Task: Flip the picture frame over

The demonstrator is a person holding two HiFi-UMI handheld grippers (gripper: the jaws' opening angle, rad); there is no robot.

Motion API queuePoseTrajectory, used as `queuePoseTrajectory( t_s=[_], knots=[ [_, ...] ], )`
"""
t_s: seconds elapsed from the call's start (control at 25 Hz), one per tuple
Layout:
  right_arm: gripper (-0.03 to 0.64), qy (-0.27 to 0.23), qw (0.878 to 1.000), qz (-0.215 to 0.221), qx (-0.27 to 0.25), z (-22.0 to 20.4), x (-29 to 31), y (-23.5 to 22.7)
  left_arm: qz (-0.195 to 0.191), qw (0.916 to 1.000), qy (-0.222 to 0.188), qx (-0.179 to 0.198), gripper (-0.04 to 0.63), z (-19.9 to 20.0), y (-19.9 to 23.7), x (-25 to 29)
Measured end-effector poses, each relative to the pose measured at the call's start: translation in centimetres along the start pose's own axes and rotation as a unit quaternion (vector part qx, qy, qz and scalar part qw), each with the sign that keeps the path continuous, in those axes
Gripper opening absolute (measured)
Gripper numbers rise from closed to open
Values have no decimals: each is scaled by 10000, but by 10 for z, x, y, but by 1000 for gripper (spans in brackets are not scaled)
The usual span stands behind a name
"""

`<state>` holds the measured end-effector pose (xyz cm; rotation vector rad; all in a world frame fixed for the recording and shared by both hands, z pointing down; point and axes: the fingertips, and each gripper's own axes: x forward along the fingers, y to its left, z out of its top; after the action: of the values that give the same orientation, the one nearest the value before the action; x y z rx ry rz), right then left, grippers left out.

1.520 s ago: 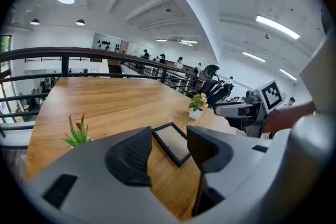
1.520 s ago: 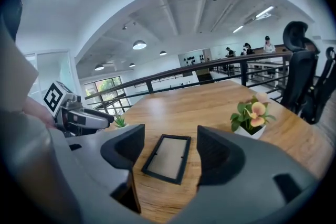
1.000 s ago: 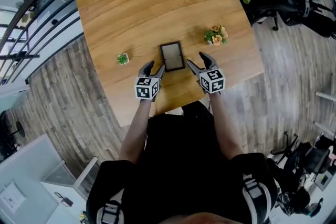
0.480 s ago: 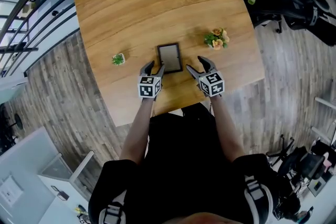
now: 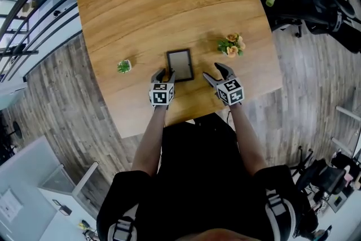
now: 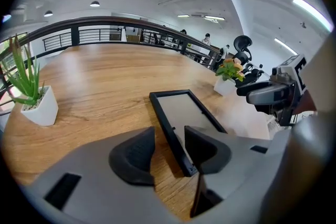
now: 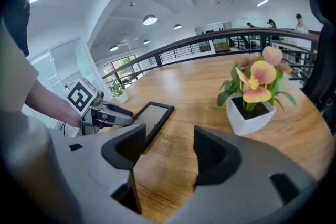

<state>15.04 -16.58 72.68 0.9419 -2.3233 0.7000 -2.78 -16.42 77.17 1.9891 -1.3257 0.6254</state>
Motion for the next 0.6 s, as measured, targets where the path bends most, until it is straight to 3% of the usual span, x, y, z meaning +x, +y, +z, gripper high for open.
queuePoseTrajectory(
  t_s=[0.4, 0.6],
  knots=[
    [287, 122, 9999, 78, 33, -16, -3, -2, 206, 9998, -36, -65, 167, -2, 1, 2],
    [282, 161, 9997, 162, 28, -20, 3, 4, 248, 9991, -114, -336, 143, -3, 1, 3]
  ],
)
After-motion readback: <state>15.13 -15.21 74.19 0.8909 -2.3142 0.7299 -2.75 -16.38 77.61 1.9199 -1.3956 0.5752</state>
